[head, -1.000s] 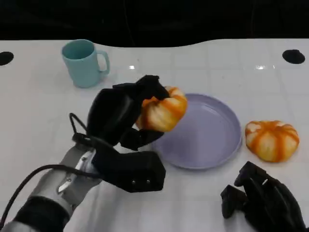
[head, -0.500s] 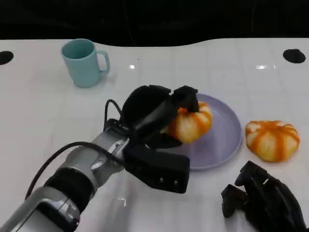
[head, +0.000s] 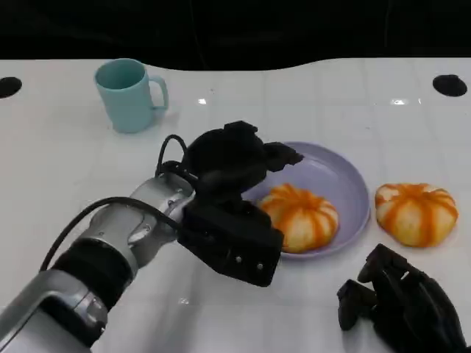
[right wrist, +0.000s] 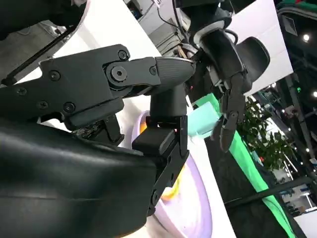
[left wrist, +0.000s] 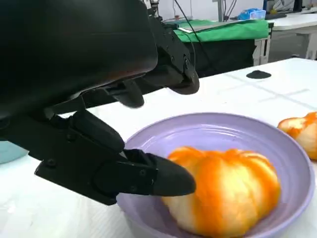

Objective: Grasp the bread from the table and place it into the plate.

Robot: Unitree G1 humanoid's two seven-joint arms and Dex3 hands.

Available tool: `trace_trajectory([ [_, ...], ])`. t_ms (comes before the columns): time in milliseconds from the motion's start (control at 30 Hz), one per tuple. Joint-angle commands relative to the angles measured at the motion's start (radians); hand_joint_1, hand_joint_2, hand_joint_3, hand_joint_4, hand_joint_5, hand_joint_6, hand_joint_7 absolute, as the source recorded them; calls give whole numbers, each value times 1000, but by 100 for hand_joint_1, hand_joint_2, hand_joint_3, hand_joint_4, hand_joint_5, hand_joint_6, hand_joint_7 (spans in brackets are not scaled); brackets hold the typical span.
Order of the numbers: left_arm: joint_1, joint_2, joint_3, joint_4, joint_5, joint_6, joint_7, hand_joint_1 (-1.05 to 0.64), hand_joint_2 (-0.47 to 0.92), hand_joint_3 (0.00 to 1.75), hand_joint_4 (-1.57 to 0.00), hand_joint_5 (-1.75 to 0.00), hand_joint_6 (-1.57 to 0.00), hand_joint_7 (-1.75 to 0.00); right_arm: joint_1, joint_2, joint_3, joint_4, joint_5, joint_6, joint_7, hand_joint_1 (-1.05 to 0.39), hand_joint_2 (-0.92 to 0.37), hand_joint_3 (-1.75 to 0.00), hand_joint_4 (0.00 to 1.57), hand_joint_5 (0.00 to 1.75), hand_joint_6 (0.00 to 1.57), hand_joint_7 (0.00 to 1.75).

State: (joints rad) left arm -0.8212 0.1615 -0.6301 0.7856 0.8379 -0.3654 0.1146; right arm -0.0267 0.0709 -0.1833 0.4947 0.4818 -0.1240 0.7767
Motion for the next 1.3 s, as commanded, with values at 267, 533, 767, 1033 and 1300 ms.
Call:
trace_trajectory([
  [267,172,94,106,-194,-171,-100,-45,-77,92,39,-15,-83,-45,-14,42,1,13,-41,-7,18,-28,-55,-92,-27,77,167,69,142],
  [533,496,15,315,-346,-855,-240,-331,-56,92,23,-50,-148,-48,-108,49,4,16,-44,3,16,-15,-55,-92,-28,76,166,66,143],
  [767,729,-34,396,-589,-1296,17,-602,-71,92,28,-70,-174,-59,-158,73,8,26,-78,-3,29,-41,-56,-92,-26,80,165,69,142],
  [1033,907,-90,455,-707,-1439,216,-699,-70,92,27,-93,-175,-70,-174,93,-9,27,-111,14,55,-27,-54,-92,-26,79,162,68,141],
  [1300,939,-133,516,-728,-1453,335,-703,-68,92,29,-97,-175,-73,-175,75,-22,20,-90,11,41,-21,-55,-92,-28,78,166,68,142],
])
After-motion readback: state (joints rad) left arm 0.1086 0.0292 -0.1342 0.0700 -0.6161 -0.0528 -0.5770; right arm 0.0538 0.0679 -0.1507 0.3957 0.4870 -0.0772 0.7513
